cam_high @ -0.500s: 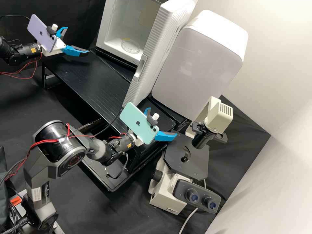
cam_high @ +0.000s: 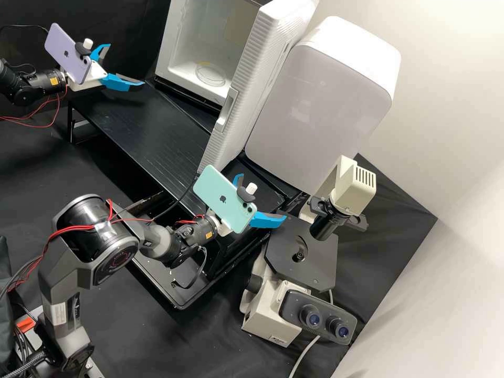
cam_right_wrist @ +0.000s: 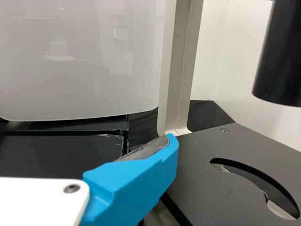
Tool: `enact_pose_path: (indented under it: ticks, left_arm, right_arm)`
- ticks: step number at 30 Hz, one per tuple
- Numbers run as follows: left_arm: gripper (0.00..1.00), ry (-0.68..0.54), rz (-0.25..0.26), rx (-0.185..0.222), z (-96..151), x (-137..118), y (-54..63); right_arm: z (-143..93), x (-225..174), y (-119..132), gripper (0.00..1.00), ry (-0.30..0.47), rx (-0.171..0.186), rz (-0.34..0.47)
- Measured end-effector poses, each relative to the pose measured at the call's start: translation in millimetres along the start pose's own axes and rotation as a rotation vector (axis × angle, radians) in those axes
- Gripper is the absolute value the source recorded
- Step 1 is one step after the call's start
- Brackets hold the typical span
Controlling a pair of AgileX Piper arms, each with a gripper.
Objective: Take the petri dish out of the incubator
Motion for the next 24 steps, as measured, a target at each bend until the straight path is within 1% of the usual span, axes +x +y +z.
enact_pose_path:
  ticks: [1, 2, 6, 12, 15, 16, 17, 24]
  left_arm:
    - [1.0, -0.015, -0.001, -0.005, 1, 0, 0.5]
    - [1.0, -0.041, -0.008, -0.033, 4, -1, -0.5]
    - [1.0, -0.109, -0.018, -0.067, 17, -8, 0.3]
    - [1.0, -0.229, -0.02, -0.053, 47, -21, 2.4]
    - [1.0, -0.307, -0.017, -0.03, 63, -27, 1.7]
    - [1.0, -0.329, -0.015, -0.015, 67, -28, 1.4]
    - [1.0, -0.341, -0.015, -0.006, 70, -29, 0.7]
    - [1.0, -0.379, -0.022, -0.007, 80, -32, -1.2]
  right_arm:
    - [0, 0, 0, 1.0, 0.0, 0.0, 0.0]
    - [0, 0, 0, 1.0, 0.0, 0.0, 0.0]
    - [0, 0, 0, 1.0, 0.0, 0.0, 0.0]
    - [0, 0, 0, 1.0, 0.0, 0.0, 0.0]
    - [0, 0, 0, 1.0, 0.0, 0.0, 0.0]
    - [0, 0, 0, 1.0, 0.0, 0.0, 0.0]
    - [0, 0, 0, 1.0, 0.0, 0.0, 0.0]
    - [0, 0, 0, 1.0, 0.0, 0.0, 0.0]
